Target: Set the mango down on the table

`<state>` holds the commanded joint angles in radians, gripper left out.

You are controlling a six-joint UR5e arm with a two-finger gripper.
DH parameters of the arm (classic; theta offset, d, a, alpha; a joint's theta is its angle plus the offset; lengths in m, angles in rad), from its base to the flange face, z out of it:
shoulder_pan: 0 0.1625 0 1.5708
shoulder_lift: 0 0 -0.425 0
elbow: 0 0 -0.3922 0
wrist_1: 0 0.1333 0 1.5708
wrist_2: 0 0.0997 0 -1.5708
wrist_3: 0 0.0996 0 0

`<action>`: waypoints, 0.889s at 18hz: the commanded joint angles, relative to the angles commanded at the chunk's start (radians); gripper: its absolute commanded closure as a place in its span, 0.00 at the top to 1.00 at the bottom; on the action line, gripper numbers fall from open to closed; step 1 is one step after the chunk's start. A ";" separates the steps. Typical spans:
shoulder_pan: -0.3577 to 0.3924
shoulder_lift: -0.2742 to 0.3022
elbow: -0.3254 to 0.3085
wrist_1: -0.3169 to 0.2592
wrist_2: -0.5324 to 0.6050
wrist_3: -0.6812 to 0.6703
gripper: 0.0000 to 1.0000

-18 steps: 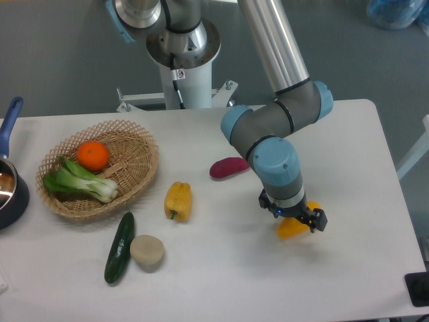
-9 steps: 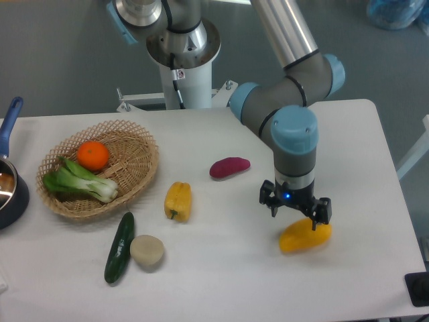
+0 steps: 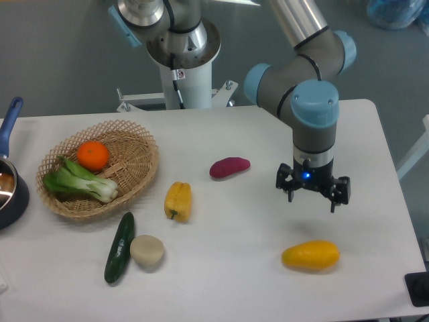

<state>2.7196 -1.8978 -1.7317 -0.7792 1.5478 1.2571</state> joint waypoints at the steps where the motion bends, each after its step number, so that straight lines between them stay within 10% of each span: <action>1: 0.018 0.015 -0.017 0.000 -0.020 0.069 1.00; 10: 0.098 0.066 -0.068 -0.040 -0.055 0.225 1.00; 16: 0.128 0.074 0.007 -0.218 -0.051 0.358 1.00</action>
<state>2.8471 -1.8239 -1.7244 -0.9968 1.4971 1.6152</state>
